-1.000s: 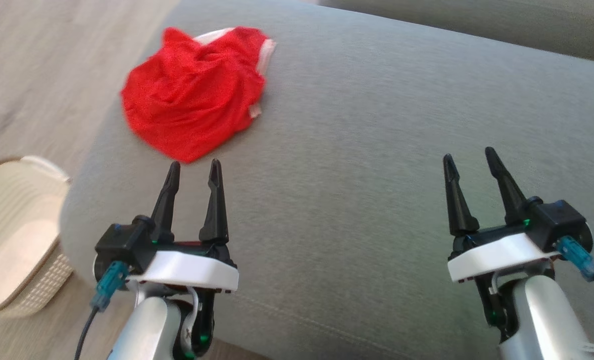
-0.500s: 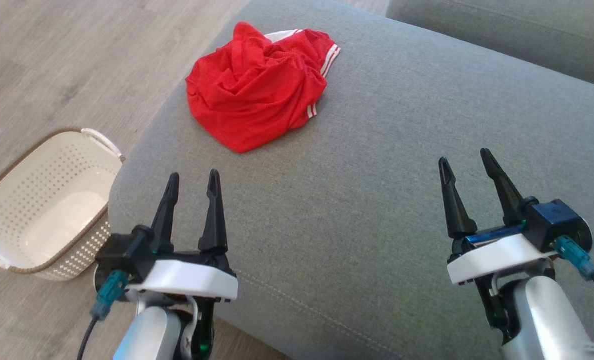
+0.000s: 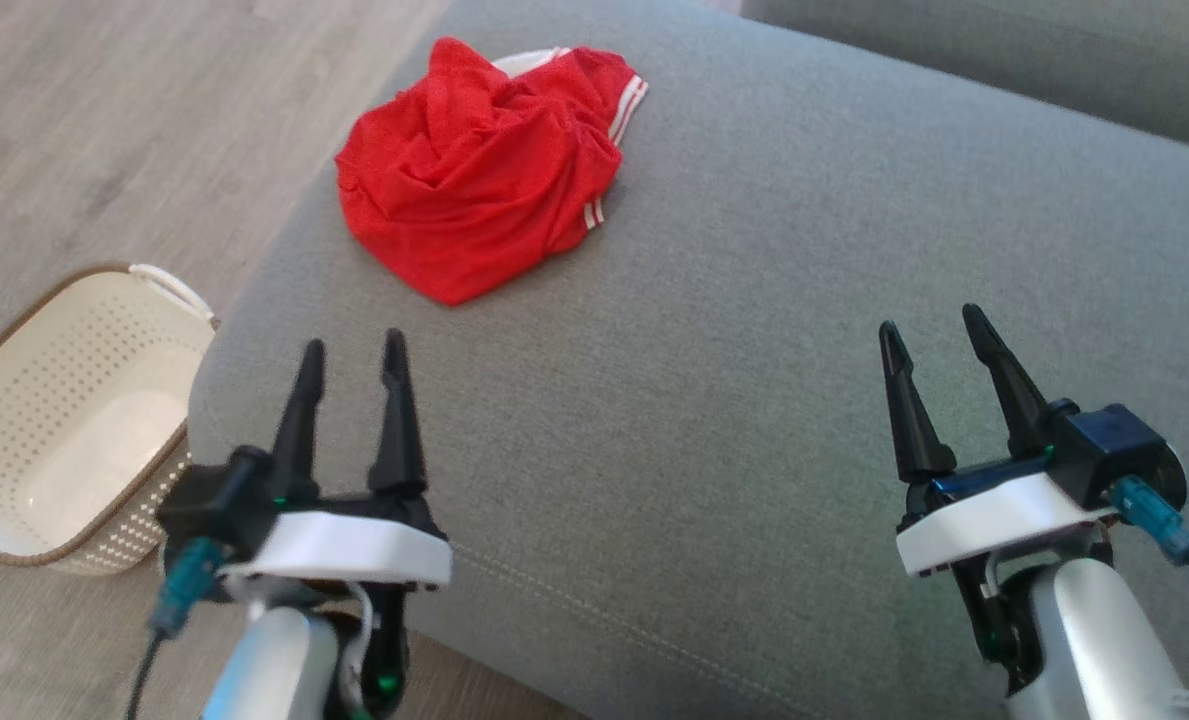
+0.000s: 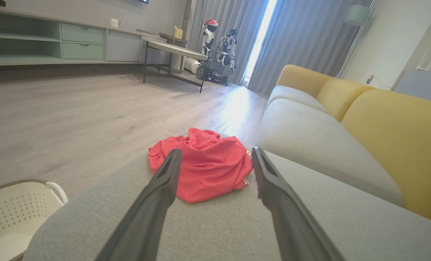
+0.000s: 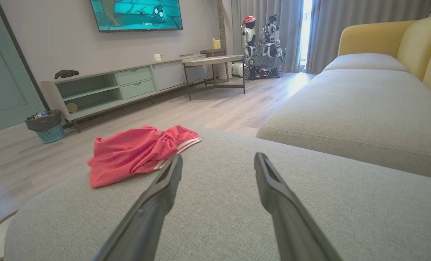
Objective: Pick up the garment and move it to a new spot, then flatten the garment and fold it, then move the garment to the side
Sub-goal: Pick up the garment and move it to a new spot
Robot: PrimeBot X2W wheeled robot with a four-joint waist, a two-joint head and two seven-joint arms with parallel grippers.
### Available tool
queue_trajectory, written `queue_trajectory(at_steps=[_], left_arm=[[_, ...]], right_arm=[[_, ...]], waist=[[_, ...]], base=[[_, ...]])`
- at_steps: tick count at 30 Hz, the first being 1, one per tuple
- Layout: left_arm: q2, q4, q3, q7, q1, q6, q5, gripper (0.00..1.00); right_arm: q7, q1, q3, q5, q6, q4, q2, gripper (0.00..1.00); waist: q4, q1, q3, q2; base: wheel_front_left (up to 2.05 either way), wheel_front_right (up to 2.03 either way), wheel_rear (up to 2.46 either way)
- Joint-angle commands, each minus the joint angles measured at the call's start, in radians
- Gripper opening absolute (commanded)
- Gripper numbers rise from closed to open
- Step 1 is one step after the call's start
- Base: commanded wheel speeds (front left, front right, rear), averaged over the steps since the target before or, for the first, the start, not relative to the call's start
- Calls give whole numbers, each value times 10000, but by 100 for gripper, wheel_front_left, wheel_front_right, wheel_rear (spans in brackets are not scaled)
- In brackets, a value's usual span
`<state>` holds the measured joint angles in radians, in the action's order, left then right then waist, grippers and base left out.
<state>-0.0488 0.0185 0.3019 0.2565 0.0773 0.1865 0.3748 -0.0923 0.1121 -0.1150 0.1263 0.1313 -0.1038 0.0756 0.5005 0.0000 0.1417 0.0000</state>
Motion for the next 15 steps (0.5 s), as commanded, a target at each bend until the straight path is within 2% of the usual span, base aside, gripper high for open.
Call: queue_trajectory(at_steps=[1,5,9,11,15], left_arm=[[-14,-380,-548,53,443,53,63,100],[-14,-174,-1023,53,868,-110,142,100],[-14,462,-1522,53,1663,-574,15,100],[-27,1125,-1744,53,2164,-859,-204,100],[-357,3249,-2134,53,3354,-1024,-319,100]], right_arm=[[48,362,-200,48,-6,481,29,100],[305,554,-156,-87,-6,872,187,100],[596,778,-15,-236,-6,1389,330,100],[740,888,56,-302,-6,1679,376,100],[915,1165,-35,-342,-6,2172,467,100]], waist=[[-156,0,218,0],[-439,0,788,0],[-769,0,1432,0],[-951,0,1729,0],[-1443,0,2182,0]], base=[[0,0,0],[0,0,0],[0,0,0],[0,0,0],[0,0,0]])
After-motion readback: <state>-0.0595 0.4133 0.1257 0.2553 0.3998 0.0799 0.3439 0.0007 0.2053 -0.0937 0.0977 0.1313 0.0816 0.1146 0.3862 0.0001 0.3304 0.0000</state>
